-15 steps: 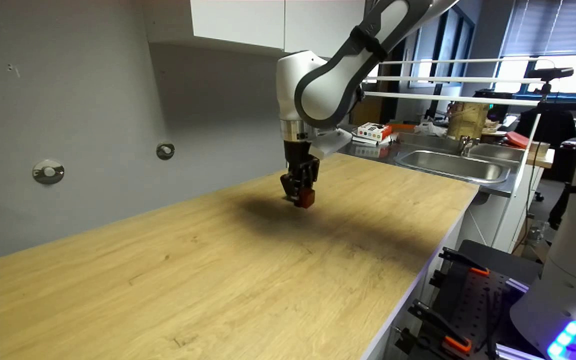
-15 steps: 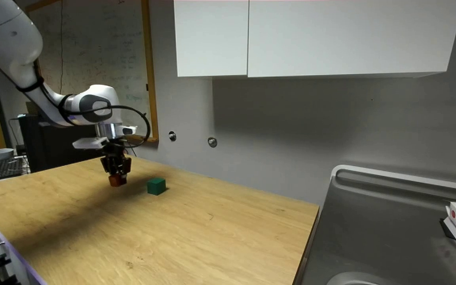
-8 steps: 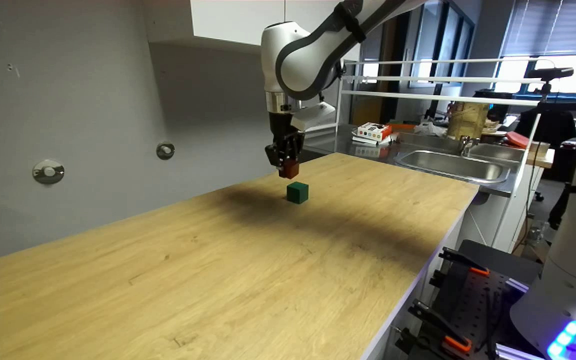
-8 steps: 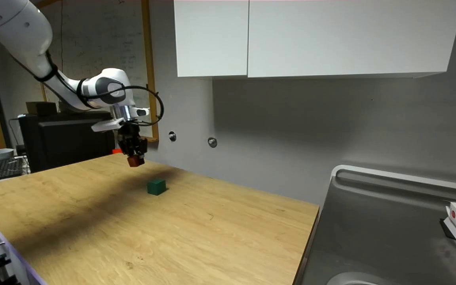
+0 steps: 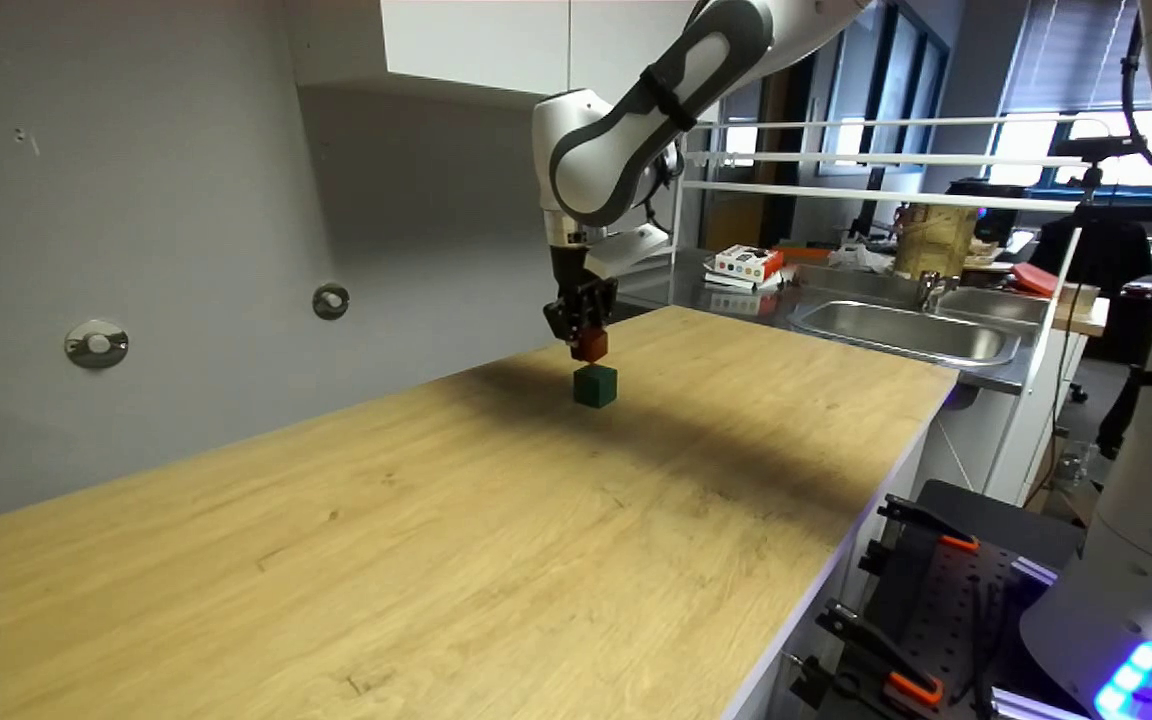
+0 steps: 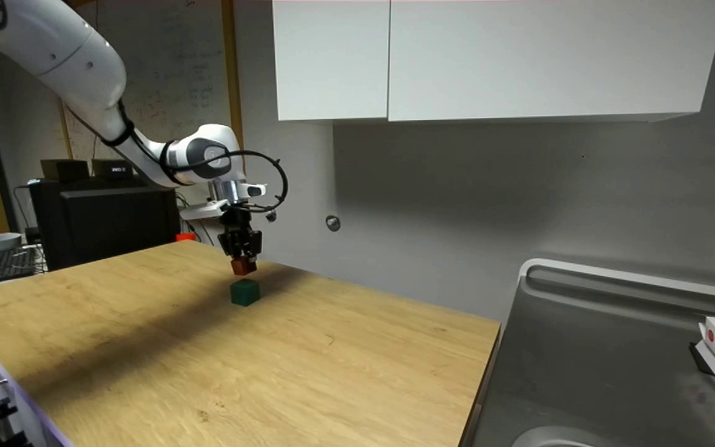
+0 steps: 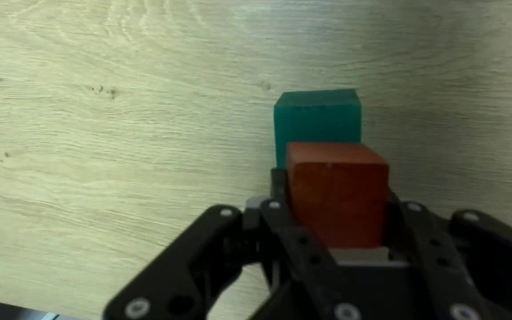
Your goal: Put the orange block on top of the green block
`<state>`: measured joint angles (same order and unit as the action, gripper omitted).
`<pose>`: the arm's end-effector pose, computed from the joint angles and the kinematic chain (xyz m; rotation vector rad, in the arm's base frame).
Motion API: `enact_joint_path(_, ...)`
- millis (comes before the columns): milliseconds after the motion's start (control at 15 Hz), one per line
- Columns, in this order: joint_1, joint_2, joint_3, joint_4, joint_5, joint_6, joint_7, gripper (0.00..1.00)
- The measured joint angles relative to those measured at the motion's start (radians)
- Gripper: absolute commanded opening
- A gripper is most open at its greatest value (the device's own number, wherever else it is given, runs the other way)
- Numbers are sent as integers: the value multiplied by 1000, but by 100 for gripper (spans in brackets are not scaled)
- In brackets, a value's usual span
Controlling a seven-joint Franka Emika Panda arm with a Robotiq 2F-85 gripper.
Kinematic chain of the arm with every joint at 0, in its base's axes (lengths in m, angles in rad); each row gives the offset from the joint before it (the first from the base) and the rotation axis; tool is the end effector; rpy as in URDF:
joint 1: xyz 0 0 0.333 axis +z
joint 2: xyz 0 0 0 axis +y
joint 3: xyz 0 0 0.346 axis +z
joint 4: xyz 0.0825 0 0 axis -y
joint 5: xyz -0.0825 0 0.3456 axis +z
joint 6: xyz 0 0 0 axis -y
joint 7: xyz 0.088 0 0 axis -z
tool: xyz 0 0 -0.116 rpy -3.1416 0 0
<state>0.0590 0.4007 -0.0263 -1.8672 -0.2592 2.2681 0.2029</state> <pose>0.6175 0.0133 0.3458 2.9341 -0.0016 0.0357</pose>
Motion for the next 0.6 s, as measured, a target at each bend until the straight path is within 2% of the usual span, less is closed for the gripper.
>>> enact_joint_path(600,-3,74,-4,64,12,-14,-3,20)
